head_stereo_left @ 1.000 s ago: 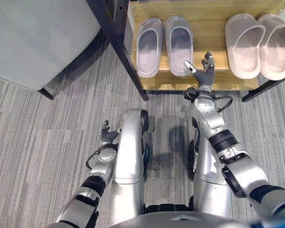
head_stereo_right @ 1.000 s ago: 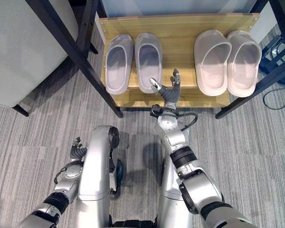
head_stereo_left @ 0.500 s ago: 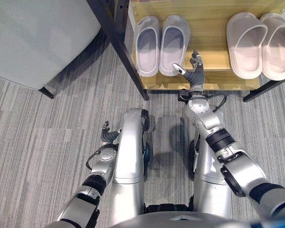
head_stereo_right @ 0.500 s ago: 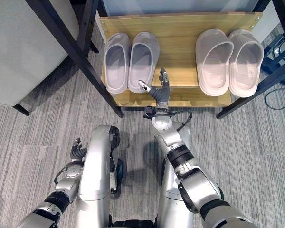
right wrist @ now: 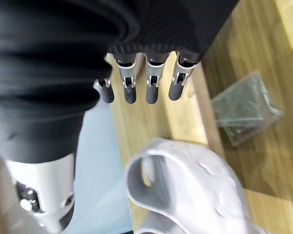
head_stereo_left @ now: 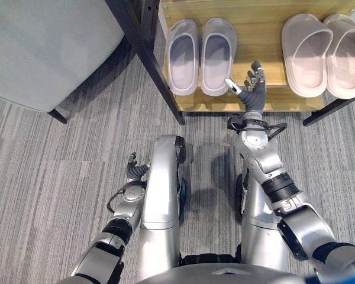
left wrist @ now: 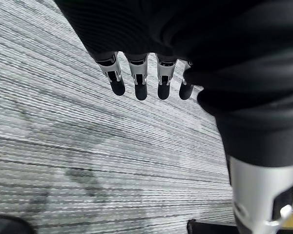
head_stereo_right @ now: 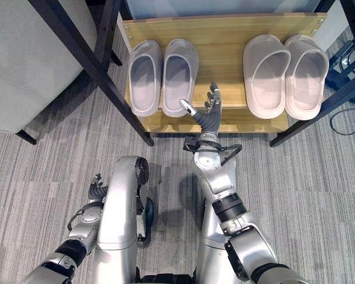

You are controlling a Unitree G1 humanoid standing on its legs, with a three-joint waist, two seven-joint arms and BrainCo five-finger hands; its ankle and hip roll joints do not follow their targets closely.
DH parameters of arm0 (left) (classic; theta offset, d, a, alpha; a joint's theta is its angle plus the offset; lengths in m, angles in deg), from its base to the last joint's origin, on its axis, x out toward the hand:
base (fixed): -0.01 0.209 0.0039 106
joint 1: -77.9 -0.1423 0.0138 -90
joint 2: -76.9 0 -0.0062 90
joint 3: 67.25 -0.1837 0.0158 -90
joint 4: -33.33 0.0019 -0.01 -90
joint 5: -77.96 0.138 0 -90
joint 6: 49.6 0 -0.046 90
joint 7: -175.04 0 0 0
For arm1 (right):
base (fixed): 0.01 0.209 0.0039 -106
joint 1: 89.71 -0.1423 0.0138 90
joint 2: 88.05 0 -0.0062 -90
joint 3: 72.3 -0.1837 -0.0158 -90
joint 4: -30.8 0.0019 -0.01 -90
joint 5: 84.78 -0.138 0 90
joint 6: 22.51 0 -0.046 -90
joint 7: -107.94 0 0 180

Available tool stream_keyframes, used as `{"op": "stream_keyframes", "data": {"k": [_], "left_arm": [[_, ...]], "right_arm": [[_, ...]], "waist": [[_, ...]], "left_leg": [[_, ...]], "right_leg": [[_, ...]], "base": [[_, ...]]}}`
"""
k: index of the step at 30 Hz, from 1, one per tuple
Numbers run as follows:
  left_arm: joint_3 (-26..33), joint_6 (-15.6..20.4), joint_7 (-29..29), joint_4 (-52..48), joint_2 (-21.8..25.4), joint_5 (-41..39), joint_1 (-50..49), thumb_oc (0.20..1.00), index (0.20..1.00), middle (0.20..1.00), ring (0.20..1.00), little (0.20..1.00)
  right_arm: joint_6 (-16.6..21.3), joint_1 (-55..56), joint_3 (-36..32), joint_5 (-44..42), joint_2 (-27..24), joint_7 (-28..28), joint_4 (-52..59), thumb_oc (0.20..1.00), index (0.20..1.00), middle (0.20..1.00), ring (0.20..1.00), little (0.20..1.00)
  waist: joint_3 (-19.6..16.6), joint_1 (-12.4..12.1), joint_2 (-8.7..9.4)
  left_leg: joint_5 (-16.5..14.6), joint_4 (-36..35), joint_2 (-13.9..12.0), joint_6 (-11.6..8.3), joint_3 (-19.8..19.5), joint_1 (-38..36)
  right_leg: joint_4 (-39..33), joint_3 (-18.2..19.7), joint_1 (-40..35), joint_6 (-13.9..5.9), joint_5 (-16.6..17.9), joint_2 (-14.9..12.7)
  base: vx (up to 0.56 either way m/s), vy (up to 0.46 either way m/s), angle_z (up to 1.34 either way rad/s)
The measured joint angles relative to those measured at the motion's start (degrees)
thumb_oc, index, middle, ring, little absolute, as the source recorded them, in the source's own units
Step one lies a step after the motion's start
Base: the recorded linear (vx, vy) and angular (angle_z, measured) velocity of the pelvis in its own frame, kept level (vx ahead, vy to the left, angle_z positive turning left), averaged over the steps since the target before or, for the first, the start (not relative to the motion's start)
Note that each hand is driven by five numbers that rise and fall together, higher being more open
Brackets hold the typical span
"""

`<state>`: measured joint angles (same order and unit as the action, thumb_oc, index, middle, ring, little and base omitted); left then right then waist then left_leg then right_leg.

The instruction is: Arrange the slippers neatly on the shoe rack.

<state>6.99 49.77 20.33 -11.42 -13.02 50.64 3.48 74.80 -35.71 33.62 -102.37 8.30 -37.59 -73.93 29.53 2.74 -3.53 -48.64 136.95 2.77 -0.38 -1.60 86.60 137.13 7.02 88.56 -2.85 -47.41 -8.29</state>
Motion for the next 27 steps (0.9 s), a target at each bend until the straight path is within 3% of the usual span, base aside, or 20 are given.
{"op": "stream_keyframes", "data": {"k": [4, 7, 8, 11, 15, 19, 21, 23, 25, 27], "left_arm": [[0.12, 0.03, -0.26, 0.07, -0.07, 1.68, -0.19, 1.0, 1.0, 1.0, 1.0, 1.0], [0.64, 0.08, -0.45, -0.05, -0.13, 2.22, -1.69, 1.0, 1.0, 1.0, 1.0, 1.0], [2.24, 0.48, -1.17, -1.81, -0.13, 2.32, -3.74, 1.0, 1.0, 1.0, 1.0, 1.0], [5.11, 1.56, -2.45, -1.46, 0.25, 4.48, -5.81, 1.0, 1.0, 1.0, 1.0, 1.0], [6.28, 2.7, -2.64, -0.49, 0.62, 5.65, -6.21, 1.0, 1.0, 1.0, 1.0, 1.0], [6.73, 4.12, -2.9, 4.43, 0.21, 7.84, -7.67, 1.0, 1.0, 1.0, 1.0, 1.0], [6.65, 4.53, -3.6, 9.42, 0.33, 8.47, -6.16, 1.0, 1.0, 1.0, 1.0, 1.0], [6.72, 4.74, -4.53, 14.21, 0.09, 8.46, -6.74, 1.0, 1.0, 1.0, 1.0, 1.0], [6.73, 5.17, -5.3, 18.57, 0.18, 8.84, -6.91, 1.0, 1.0, 1.0, 1.0, 1.0], [7.07, 4.91, -6.05, 21.64, 0.67, 8.82, -8.99, 1.0, 1.0, 1.0, 1.0, 1.0]], "right_arm": [[0.16, 4.66, 0.36, 3.24, -0.92, -1.14, 7.83, 1.0, 1.0, 1.0, 1.0, 1.0], [0.74, 15.0, -0.72, 10.02, -6.92, -3.89, 16.05, 1.0, 1.0, 1.0, 1.0, 1.0], [0.69, 21.82, -6.56, 14.03, -11.5, -5.19, 19.51, 1.0, 1.0, 1.0, 1.0, 1.0], [1.16, 32.5, -15.93, 22.26, -18.32, -6.26, 20.39, 1.0, 1.0, 1.0, 1.0, 1.0], [1.22, 41.27, -21.7, 28.1, -18.89, -6.04, 19.75, 1.0, 1.0, 1.0, 1.0, 1.0], [1.14, 46.1, -20.3, 31.74, -17.73, -5.41, 7.4, 1.0, 1.0, 1.0, 1.0, 1.0], [3.09, 43.86, -17.3, 31.3, -17.36, -4.56, -4.46, 1.0, 1.0, 1.0, 1.0, 1.0], [1.46, 40.37, -14.84, 25.69, -13.12, -4.87, -21.87, 1.0, 1.0, 1.0, 1.0, 1.0], [2.78, 37.59, -12.03, 22.03, -12.04, -4.98, -32.47, 1.0, 1.0, 1.0, 1.0, 1.0], [2.81, 36.19, -10.05, 19.88, -11.91, -5.32, -38.5, 1.0, 1.0, 1.0, 1.0, 1.0]], "waist": [[0.56, 0.12, 0.25], [0.83, 0.72, 0.79], [0.81, 1.19, 0.92], [0.37, 2.82, 1.84], [-0.49, 4.13, 2.37], [-7.12, 4.74, 3.09], [-9.13, 4.46, 3.07], [-13.43, 2.61, 3.24], [-14.64, 2.57, 2.19], [-16.62, 0.8, 1.99]], "left_leg": [[-0.02, 0.12, 0.05, -0.02, 0.0, 0.14], [-0.1, 0.14, -0.03, -0.03, 0.01, 0.35], [-0.13, 0.0, 0.04, -0.06, -0.1, 0.4], [-0.59, 0.05, -0.61, -0.28, -0.38, 0.32], [-0.6, -0.09, -0.9, -0.29, -0.53, 0.42], [-0.56, -4.12, -1.42, -0.2, -0.53, 0.13], [-0.4, -7.92, -2.23, 0.5, -0.59, -1.19], [2.36, -17.99, -3.08, 0.56, 0.24, -5.12], [5.29, -27.64, -3.8, 1.56, 0.64, -9.83], [7.22, -34.73, -4.06, 2.3, 0.85, -14.36]], "right_leg": [[0.04, 0.02, 0.03, -0.1, -0.03, 0.03], [-0.17, 0.04, 0.13, -0.06, -0.1, 0.02], [-0.53, -0.15, 0.02, -0.11, -0.1, 0.03], [-0.81, -0.46, 0.17, -0.13, -0.1, 0.29], [-0.94, -0.62, 0.48, -0.13, -0.08, 0.29], [-5.43, -1.61, 0.5, -0.27, 0.46, 0.32], [-9.79, -2.87, -1.08, 1.58, 1.51, -0.01], [-19.96, -3.97, -4.59, 1.11, 4.83, -0.06], [-30.03, -5.49, -10.1, 0.82, 7.31, -0.12], [-36.88, -6.74, -15.05, 2.08, 8.9, -1.01]], "base": [[0.0, 0.0, 0.0], [0.03, 0.023, -0.01], [0.05, 0.038, -0.05], [0.03, 0.016, -0.09], [0.01, -0.002, -0.02], [-0.05, 0.046, -0.1], [-0.09, 0.061, -0.15], [-0.06, 0.048, -0.25], [-0.04, 0.01, -0.05], [-0.04, -0.004, 0.01]]}}
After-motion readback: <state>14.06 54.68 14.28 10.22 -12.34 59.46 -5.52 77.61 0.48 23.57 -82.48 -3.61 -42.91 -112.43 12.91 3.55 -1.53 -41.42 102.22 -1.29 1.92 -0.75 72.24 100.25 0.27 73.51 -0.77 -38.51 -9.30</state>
